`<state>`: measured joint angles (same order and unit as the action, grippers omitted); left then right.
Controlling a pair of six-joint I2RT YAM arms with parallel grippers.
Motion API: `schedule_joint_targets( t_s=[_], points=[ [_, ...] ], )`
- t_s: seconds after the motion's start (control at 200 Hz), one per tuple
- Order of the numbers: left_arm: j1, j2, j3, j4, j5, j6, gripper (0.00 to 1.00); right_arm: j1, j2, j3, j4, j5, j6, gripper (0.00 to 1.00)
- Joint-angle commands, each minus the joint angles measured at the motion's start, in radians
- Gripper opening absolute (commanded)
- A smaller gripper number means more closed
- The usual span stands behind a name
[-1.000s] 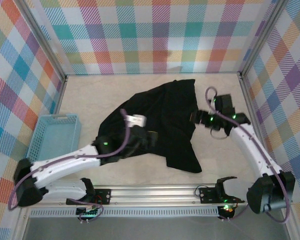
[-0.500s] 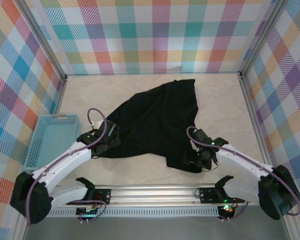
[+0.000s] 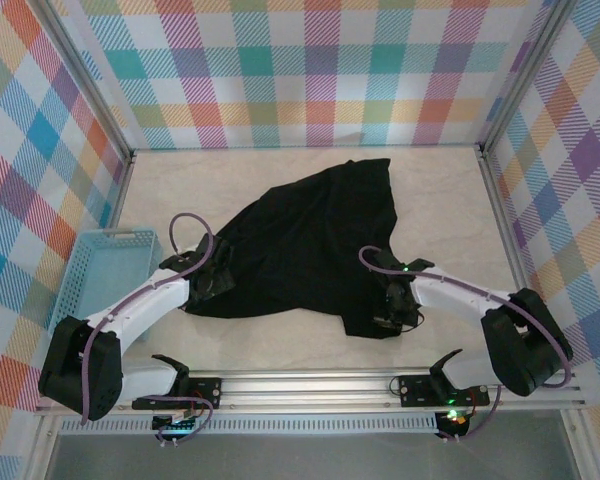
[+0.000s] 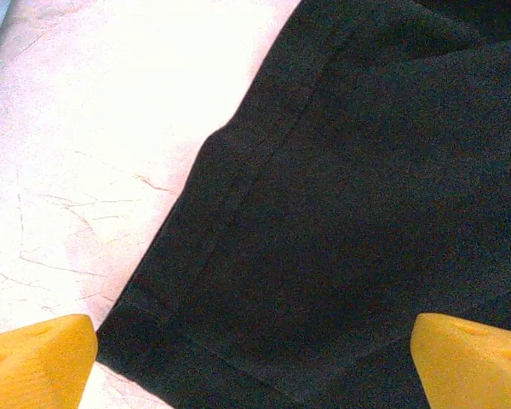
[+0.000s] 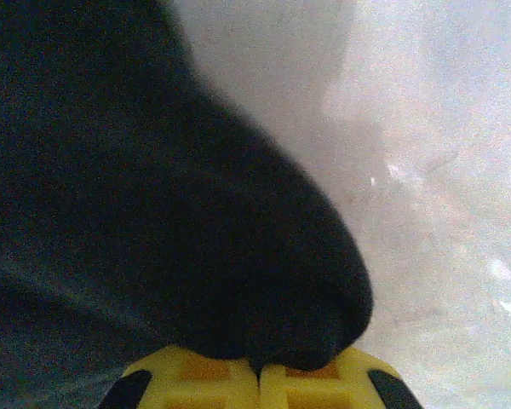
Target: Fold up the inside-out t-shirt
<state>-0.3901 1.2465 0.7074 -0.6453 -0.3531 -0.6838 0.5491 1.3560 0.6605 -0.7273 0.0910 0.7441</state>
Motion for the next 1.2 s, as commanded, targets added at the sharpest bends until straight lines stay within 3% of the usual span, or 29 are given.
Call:
schedule_joint_targets(
  t_s=[0.0, 0.145, 0.415, 0.565, 0.67, 0.77, 0.955, 1.1, 1.195],
  points=[
    [0.014, -0.005, 0.005, -0.020, -0.023, -0.016, 0.95, -0.097, -0.057, 0.016, 0.053, 0.100, -0.053, 0.00],
    [0.014, 0.025, 0.010, 0.000, 0.006, -0.015, 0.90, -0.238, -0.187, 0.031, 0.022, 0.086, -0.122, 0.00],
    [0.000, 0.088, -0.020, 0.052, 0.122, -0.018, 0.68, -0.287, -0.181, 0.040, 0.018, 0.092, -0.147, 0.00],
    [-0.047, 0.091, -0.039, 0.006, 0.111, -0.047, 0.69, -0.310, -0.169, 0.052, 0.027, 0.087, -0.161, 0.00],
    [-0.046, 0.075, -0.077, 0.016, 0.104, -0.059, 0.79, -0.331, -0.159, 0.058, 0.030, 0.091, -0.176, 0.00],
    [-0.046, 0.080, -0.082, 0.029, 0.117, -0.063, 0.80, -0.373, -0.159, 0.062, 0.029, 0.091, -0.191, 0.00],
    [-0.087, 0.083, -0.087, 0.106, 0.203, -0.040, 0.66, -0.420, -0.161, 0.058, 0.056, 0.044, -0.208, 0.00],
    [-0.138, 0.086, -0.074, 0.117, 0.197, -0.040, 0.57, -0.420, -0.155, 0.046, 0.078, 0.012, -0.200, 0.00],
    [-0.138, 0.101, -0.070, 0.115, 0.183, -0.034, 0.45, -0.422, -0.153, 0.043, 0.079, 0.024, -0.203, 0.00]
  ],
)
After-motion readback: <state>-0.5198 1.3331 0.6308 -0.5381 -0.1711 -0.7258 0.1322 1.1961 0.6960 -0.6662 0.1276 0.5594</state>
